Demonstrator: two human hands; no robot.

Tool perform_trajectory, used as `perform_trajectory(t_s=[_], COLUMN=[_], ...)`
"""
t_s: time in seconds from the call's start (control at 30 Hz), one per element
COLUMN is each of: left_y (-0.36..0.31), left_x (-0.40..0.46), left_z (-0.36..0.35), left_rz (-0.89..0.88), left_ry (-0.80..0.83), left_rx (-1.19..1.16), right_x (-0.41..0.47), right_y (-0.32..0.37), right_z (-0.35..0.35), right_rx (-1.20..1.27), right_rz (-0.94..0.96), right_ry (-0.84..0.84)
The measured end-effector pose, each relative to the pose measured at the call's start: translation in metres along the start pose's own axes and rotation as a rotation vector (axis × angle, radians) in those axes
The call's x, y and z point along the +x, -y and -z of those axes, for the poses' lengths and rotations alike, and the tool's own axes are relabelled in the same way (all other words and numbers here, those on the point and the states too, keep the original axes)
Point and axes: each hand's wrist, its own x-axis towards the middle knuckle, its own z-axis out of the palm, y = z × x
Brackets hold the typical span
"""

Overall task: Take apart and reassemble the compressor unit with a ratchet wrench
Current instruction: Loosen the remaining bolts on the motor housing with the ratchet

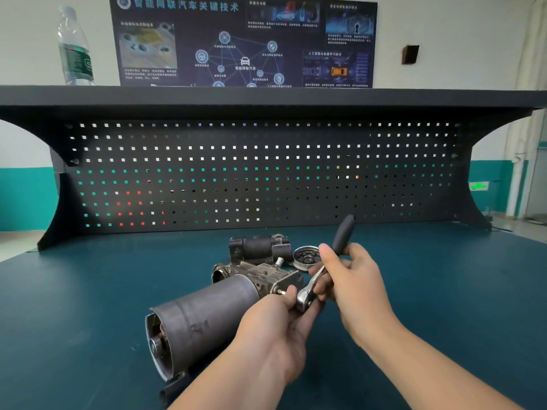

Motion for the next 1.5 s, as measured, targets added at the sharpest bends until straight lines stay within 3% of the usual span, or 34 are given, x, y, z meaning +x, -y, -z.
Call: perform_trajectory(t_s=[0.3, 0.43, 0.53, 0.6, 0.67, 0.77, 0.93, 1.17, 1.27, 1.37, 1.43, 1.5], left_y=[0.010, 0.007, 0.005, 0.004, 0.002, 0.002, 0.002, 0.003, 0.002, 0.001, 0.002, 0.002], left_x=[0.009, 0.007, 0.010, 0.010, 0.010, 0.009, 0.011, 0.011, 0.012, 0.012, 0.011, 0.012], left_z=[0.001, 0.005, 0.009, 0.010, 0.011, 0.010, 0.011, 0.009, 0.010, 0.011, 0.011, 0.012], left_rz=[-0.022, 0.008, 0.052, 0.063, 0.062, 0.055, 0.035, 0.077, 0.078, 0.071, 0.076, 0.068], left_ry=[0.083, 0.110, 0.109, 0.106, 0.095, 0.087, 0.096, 0.173, 0.157, 0.123, 0.123, 0.110], left_rx=[-0.154, -0.138, -0.067, -0.036, -0.023, -0.009, 0.040, 0.023, 0.038, 0.044, 0.054, 0.072], right_x=[-0.012, -0.016, -0.010, -0.003, -0.010, -0.011, -0.003, -0.009, -0.013, -0.011, -0.006, -0.005], right_y=[0.025, 0.025, 0.015, 0.006, -0.002, -0.002, 0.007, 0.019, 0.016, 0.009, 0.005, -0.001], right_z=[-0.003, -0.001, -0.002, 0.000, 0.008, 0.006, -0.003, -0.005, -0.008, -0.009, -0.006, 0.000], right_rx=[-0.201, -0.368, -0.327, -0.067, 0.286, 0.396, 0.130, -0.304, -0.506, -0.325, -0.144, 0.230], right_rz=[0.273, 0.359, 0.189, -0.123, -0.392, -0.459, -0.085, 0.411, 0.549, 0.341, 0.021, -0.336], right_ry=[0.321, 0.269, 0.079, -0.064, -0.067, -0.064, -0.034, 0.362, 0.365, 0.108, -0.076, -0.137])
